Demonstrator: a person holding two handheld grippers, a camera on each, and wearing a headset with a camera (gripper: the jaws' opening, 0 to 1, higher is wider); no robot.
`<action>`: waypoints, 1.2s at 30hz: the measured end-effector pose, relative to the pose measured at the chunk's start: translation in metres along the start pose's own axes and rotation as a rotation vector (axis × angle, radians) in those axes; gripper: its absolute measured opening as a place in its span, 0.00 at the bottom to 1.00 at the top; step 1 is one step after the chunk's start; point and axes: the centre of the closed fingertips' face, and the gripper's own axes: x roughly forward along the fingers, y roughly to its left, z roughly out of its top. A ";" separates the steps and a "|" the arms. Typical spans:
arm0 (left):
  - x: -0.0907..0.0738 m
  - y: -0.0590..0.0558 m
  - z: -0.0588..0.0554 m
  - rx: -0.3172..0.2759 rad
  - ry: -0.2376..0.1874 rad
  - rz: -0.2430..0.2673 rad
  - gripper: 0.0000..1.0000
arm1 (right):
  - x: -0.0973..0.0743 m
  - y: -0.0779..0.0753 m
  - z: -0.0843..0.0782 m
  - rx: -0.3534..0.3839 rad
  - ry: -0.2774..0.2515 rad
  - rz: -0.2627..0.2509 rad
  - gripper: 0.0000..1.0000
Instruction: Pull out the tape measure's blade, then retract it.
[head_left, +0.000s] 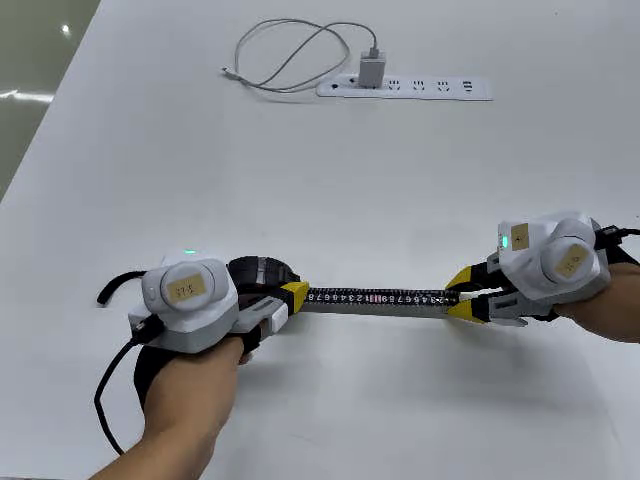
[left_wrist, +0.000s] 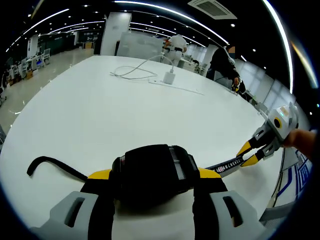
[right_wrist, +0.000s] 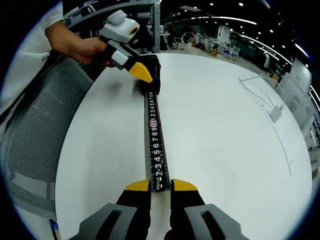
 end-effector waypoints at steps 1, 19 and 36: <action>0.000 0.000 0.000 -0.001 0.000 0.000 0.59 | 0.000 0.000 0.001 0.003 -0.006 0.002 0.10; 0.000 0.000 0.000 -0.008 0.003 0.002 0.59 | 0.013 0.002 0.020 -0.006 -0.037 0.018 0.10; 0.000 0.000 0.000 -0.017 0.004 0.001 0.59 | 0.023 0.000 0.038 -0.013 -0.066 0.034 0.10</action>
